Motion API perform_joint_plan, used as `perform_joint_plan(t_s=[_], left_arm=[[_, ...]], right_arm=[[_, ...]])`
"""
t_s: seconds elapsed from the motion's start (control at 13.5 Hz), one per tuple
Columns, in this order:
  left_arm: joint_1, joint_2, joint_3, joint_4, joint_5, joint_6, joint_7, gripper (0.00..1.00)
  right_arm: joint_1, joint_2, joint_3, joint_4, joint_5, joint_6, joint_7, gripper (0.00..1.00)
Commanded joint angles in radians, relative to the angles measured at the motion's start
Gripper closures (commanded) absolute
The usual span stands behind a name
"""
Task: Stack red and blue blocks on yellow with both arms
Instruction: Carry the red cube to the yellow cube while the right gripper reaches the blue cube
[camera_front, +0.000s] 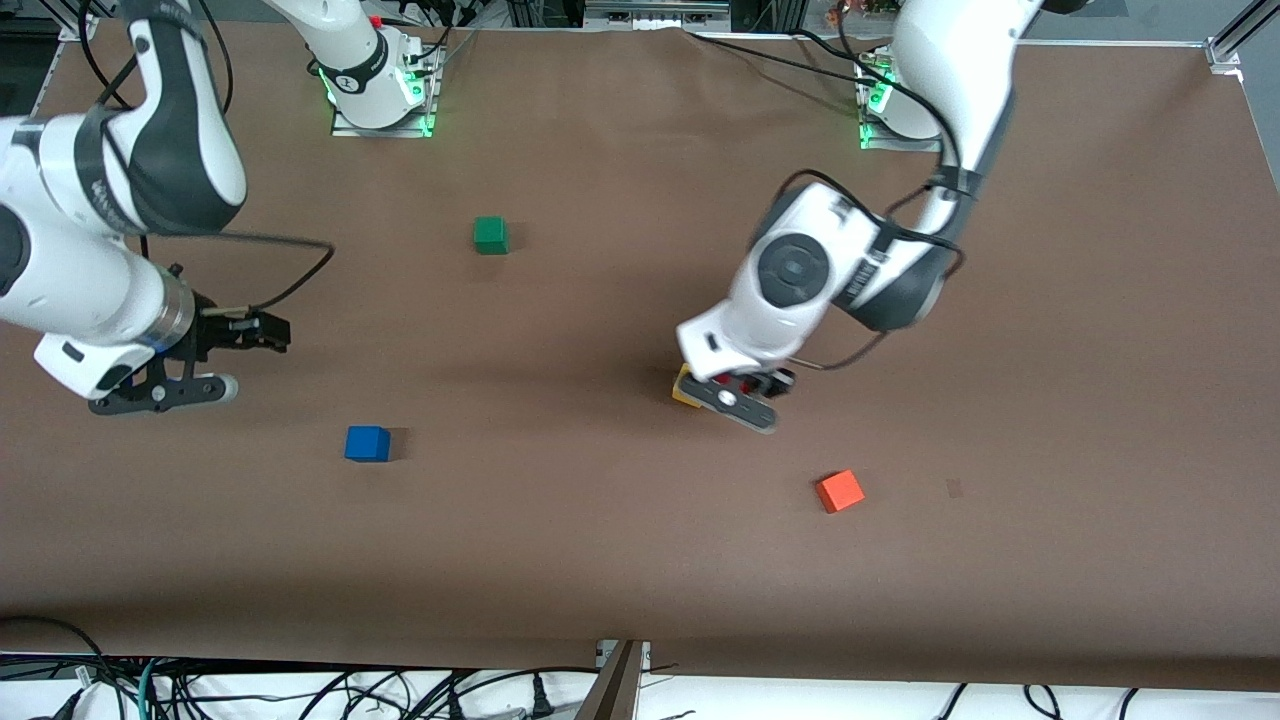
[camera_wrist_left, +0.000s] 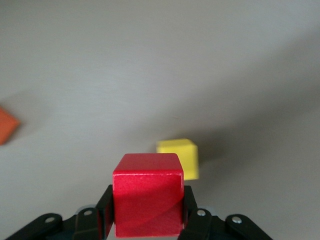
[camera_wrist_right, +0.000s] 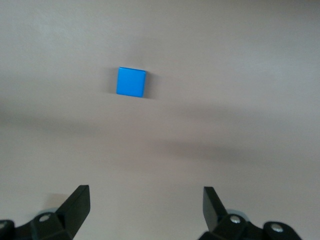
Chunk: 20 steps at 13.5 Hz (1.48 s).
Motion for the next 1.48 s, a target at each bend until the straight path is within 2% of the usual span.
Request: perform_joint_plan(t_s=[0.0,0.22,0.44,0.52,0.67,0.96,1.11,1.26,1.33,1.41], left_arm=[[-0.043,0.042,0.018,0.012,0.020,-0.006,0.031,1.00],[-0.059,0.069,0.018,0.012,0.039,-0.003,0.037,1.00],[-0.060,0.076,0.018,0.009,0.040,-0.005,0.037,1.00],[-0.059,0.085,0.018,0.012,0.040,-0.003,0.037,1.00],[-0.058,0.098,0.019,0.015,0.036,-0.003,0.035,1.00],[-0.060,0.122,0.019,0.017,0.033,0.041,0.023,1.00],[-0.059,0.122,0.019,0.018,0.031,0.043,0.022,1.00],[-0.058,0.124,0.019,0.018,0.031,0.043,0.022,1.00],[-0.058,0.124,0.019,0.018,0.031,0.044,0.022,1.00],[-0.057,0.124,0.019,0.018,0.029,0.049,0.022,1.00]], right_arm=[[-0.010,0.065,0.006,0.022,0.057,0.050,0.004,0.00],[-0.005,0.148,0.007,0.016,0.068,0.159,0.056,0.00],[-0.005,0.251,0.012,0.013,0.071,0.327,0.058,0.00],[-0.011,0.281,0.015,0.011,0.083,0.363,0.058,0.00],[-0.002,0.329,0.015,0.017,0.165,0.413,0.058,0.01],[0.015,0.394,0.015,0.010,0.160,0.521,0.072,0.01],[0.016,0.401,0.015,0.008,0.158,0.520,0.065,0.15],[0.018,0.403,0.015,0.010,0.157,0.520,0.062,0.34],[0.018,0.403,0.015,0.014,0.158,0.521,0.059,0.39],[0.018,0.403,0.013,0.016,0.158,0.521,0.059,0.40]])
